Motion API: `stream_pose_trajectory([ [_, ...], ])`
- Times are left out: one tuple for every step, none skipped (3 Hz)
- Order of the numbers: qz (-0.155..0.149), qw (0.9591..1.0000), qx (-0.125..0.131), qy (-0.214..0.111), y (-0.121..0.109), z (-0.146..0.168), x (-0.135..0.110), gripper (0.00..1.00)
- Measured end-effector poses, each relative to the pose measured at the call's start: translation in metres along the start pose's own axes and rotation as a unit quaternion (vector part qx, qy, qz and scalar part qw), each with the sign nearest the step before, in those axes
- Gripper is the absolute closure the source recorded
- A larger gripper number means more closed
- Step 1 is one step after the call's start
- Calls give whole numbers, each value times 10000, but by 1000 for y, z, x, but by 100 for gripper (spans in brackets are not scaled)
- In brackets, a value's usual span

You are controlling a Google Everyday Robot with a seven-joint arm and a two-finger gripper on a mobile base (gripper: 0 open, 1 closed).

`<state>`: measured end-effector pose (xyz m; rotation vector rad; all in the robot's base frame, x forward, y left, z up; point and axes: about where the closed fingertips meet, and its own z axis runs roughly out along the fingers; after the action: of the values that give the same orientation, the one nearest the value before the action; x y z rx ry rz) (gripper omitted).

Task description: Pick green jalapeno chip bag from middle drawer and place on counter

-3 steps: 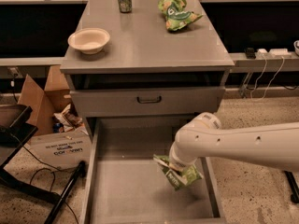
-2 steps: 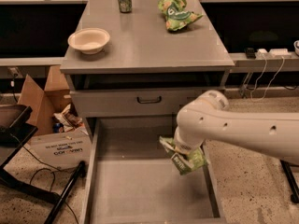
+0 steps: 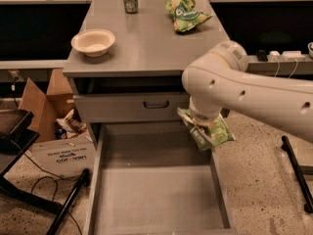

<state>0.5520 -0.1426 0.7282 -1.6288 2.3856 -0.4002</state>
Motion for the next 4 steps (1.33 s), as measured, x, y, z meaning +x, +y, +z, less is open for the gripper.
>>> stream_pose_trajectory([
  [148, 9983, 432, 357, -44, -62, 0, 100],
  [337, 9945, 786, 606, -76, -125, 0, 100],
  [442, 9904, 1130, 660, -100, -176, -7, 100],
  [408, 9892, 1343, 420, -130, -201, -24, 100],
])
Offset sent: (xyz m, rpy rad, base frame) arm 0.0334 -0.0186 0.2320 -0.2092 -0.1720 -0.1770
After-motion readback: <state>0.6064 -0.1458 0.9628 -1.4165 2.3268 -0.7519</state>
